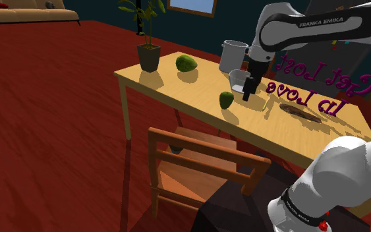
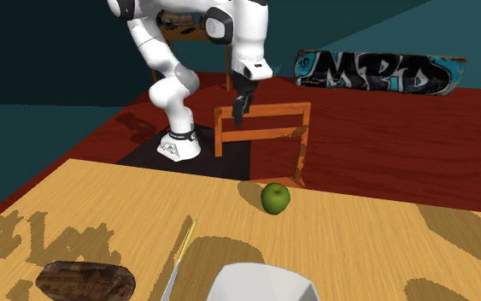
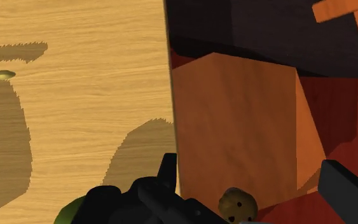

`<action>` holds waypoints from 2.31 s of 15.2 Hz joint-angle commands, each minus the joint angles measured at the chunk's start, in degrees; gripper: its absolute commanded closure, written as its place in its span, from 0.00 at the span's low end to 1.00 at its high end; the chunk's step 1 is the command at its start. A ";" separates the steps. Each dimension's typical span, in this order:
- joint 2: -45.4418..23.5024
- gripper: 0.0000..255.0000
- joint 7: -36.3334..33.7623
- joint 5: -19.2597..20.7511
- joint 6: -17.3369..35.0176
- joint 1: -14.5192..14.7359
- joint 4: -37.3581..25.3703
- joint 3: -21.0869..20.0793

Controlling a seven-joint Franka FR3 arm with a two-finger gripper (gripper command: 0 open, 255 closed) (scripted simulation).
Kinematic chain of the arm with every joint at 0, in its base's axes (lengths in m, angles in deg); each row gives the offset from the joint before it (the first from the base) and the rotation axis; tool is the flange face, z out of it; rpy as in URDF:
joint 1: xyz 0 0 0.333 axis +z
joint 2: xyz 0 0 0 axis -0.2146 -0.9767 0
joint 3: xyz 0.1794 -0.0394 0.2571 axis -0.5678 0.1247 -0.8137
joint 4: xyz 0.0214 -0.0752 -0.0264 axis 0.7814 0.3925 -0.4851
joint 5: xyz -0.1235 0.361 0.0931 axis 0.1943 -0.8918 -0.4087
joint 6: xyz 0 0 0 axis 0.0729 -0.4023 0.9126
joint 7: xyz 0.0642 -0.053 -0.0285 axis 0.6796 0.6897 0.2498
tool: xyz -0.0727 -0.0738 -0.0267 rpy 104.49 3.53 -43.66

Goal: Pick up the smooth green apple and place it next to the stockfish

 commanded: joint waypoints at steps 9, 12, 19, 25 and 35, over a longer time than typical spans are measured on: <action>-22.24 0.00 23.42 -2.37 5.98 0.53 -14.20 9.39; -29.88 0.00 30.43 -4.92 6.67 -0.13 -20.11 10.69; -46.85 0.00 43.87 -10.69 5.51 -3.95 -35.84 10.33; -47.89 0.00 44.18 -11.14 9.84 -4.17 -32.48 10.09; -48.23 1.00 44.28 -11.30 10.96 -4.23 -31.68 10.03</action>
